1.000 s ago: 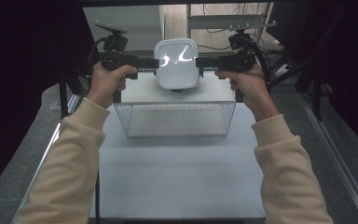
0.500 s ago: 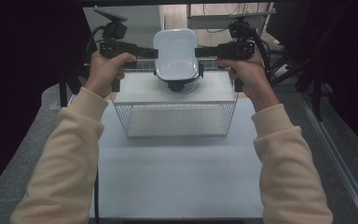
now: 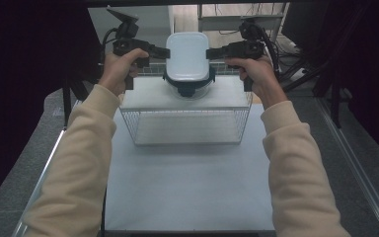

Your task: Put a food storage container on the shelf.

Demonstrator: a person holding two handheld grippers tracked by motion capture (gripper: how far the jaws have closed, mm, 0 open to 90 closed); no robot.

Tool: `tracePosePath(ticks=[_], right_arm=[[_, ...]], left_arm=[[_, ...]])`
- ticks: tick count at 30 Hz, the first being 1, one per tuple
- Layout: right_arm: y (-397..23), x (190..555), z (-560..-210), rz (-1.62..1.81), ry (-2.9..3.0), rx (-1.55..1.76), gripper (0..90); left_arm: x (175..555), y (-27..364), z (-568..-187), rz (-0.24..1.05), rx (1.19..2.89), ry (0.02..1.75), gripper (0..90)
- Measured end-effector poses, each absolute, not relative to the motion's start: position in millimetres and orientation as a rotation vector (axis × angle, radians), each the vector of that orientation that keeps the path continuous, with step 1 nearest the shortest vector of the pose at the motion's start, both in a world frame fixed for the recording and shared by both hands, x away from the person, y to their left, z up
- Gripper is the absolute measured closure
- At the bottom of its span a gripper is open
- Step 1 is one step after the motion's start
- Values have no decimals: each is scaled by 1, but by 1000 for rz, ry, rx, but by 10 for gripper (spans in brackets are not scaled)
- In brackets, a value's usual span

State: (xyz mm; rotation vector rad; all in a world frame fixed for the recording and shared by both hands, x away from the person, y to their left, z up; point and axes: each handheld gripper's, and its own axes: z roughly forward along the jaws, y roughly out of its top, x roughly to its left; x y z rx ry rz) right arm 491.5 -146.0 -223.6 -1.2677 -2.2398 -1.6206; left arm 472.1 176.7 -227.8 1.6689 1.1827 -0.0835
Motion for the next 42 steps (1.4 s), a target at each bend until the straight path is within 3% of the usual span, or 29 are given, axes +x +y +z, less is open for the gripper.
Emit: tracePosePath(ticks=[16, 26, 28, 32, 36, 42], right_arm=[[-145, 529, -240, -1537, -2053, -1434, 663], [-144, 533, -247, -1531, -2017, -1448, 607], [-143, 531, -244, -1540, -2045, -1462, 500], [-145, 523, -236, -1600, -2122, -1461, 370], [-152, 512, -229, -1647, -2178, -1420, 302], [-170, 486, -227, -1708, -2283, -1355, 266]], left_arm=[[510, 180, -247, -213, 1562, 1265, 693], [513, 180, -253, -214, 1549, 1267, 665], [511, 179, -252, -190, 1553, 1255, 625], [500, 180, -243, -88, 1554, 1220, 448], [485, 186, -235, 0, 1576, 1195, 325], [454, 194, -231, 87, 1642, 1119, 255]])
